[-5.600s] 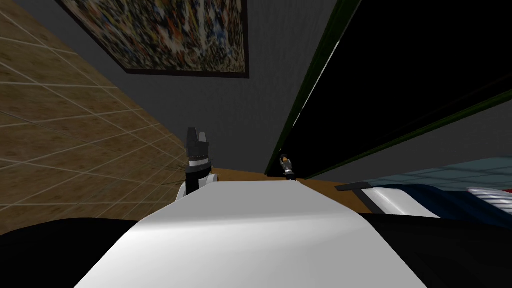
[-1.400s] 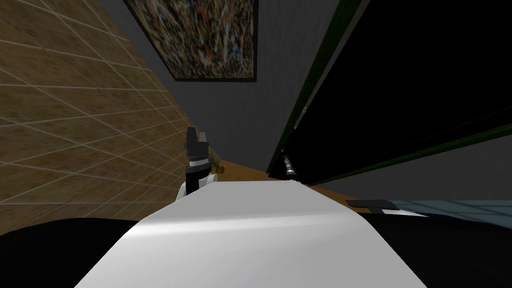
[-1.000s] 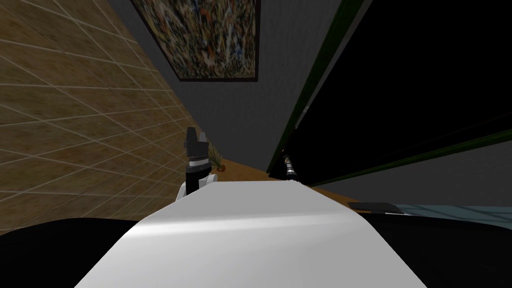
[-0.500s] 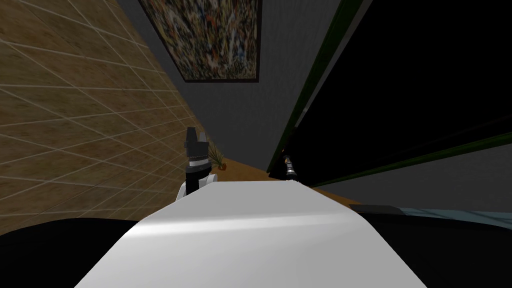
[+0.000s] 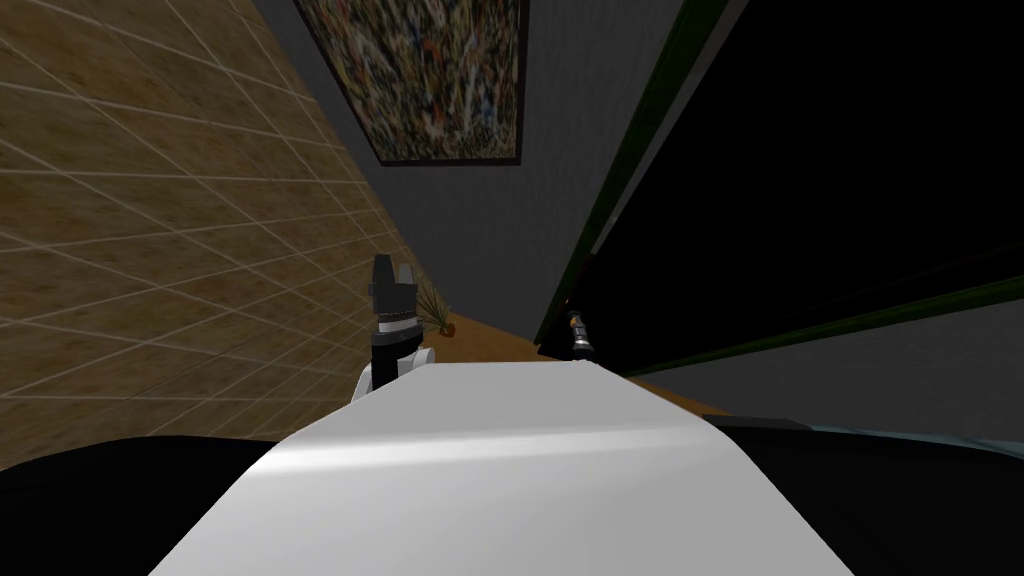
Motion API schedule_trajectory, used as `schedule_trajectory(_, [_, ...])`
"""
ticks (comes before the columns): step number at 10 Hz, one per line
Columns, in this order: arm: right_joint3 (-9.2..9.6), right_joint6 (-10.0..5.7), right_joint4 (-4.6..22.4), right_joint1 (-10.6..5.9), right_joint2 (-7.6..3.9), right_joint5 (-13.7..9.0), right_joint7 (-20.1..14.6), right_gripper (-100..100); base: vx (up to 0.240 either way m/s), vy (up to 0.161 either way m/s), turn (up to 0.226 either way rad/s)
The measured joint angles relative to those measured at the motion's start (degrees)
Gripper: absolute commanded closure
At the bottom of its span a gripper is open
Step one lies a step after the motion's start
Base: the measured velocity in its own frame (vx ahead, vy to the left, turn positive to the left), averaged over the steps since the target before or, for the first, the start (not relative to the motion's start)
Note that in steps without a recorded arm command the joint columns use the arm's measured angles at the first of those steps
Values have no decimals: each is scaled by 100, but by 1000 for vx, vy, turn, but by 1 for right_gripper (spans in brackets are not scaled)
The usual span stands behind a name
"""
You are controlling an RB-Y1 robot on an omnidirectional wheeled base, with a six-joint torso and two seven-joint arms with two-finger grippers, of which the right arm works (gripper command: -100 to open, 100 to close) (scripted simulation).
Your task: Pull the door open
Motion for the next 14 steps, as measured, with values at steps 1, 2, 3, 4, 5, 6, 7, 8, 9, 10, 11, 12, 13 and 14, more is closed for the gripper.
schedule_trajectory(1, [1, 2, -3, 7, -1, -30, -144, 100, -32, -13, 41])
schedule_trajectory(2, [3, -8, 37, -15, -4, -45, -255, 100, -36, -15, 65])
schedule_trajectory(3, [3, -11, 40, -14, -4, -74, -395, 100, -60, -28, 98])
schedule_trajectory(4, [2, 1, 15, -3, -2, -116, -550, 100, -43, -22, 50])
schedule_trajectory(5, [4, 10, 3, 1, 2, -135, -683, 100, -42, -14, 76])
schedule_trajectory(6, [6, 9, 14, -3, 0, -166, -833, 100, -36, -9, 35])
schedule_trajectory(7, [7, 14, 11, -5, 4, -183, -948, 100, -43, -12, 66])
schedule_trajectory(8, [9, 15, 12, -1, 3, -213, -1091, 100, -34, -12, 32])
schedule_trajectory(9, [11, 9, 22, -4, 7, -229, -1201, 100, -41, -12, 65])
schedule_trajectory(10, [12, 15, 12, 2, 8, -259, -1340, 100, -34, -11, 45])
schedule_trajectory(11, [13, 13, 26, -6, 6, -275, -1448, 100, -41, -14, 64])
schedule_trajectory(12, [16, 2, 46, -15, 6, -304, -1591, 100, -33, -14, 41])
schedule_trajectory(13, [17, 9, 28, -5, 9, -321, -1694, 100, -36, -16, 66])
schedule_trajectory(14, [18, 21, 8, 8, 12, -351, -1829, 100, -37, -15, 37])
